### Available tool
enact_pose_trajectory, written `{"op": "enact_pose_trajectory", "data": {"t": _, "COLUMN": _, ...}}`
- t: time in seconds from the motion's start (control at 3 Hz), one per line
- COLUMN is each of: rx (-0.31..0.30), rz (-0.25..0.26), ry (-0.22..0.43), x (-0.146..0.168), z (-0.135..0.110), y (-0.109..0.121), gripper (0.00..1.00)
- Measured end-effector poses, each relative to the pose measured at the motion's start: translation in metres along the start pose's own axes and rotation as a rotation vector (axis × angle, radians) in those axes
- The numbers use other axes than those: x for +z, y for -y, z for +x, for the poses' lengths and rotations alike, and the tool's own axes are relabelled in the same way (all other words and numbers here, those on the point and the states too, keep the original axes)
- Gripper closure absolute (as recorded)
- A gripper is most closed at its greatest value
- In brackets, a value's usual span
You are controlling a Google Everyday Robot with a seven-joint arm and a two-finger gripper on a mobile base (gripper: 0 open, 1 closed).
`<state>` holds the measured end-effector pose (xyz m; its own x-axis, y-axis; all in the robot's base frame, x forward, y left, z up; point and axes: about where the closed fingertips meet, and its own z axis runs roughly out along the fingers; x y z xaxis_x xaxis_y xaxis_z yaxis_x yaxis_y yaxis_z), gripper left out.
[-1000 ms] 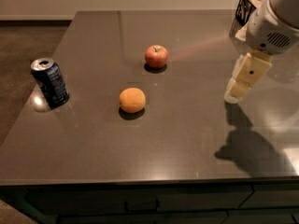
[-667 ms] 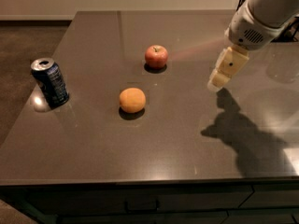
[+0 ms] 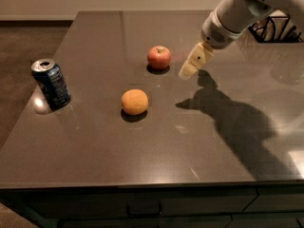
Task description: Move apple near orange
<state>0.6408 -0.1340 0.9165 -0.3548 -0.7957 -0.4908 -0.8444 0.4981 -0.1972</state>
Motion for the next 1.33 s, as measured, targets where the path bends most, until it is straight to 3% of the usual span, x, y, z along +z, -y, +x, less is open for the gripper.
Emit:
{"op": "enact_pose_trajectory", "data": {"t": 0.67, "rx": 0.035, "rz": -0.057, "ry": 0.077, "x": 0.07, "z": -0.045, "y": 0.014, "gripper": 0.0}}
{"op": "enact_pose_trajectory", "data": {"t": 1.33, "rx": 0.06, "rz": -0.103, "ry": 0.102, "x": 0.109, "z": -0.06, "y": 0.021, "gripper": 0.0}}
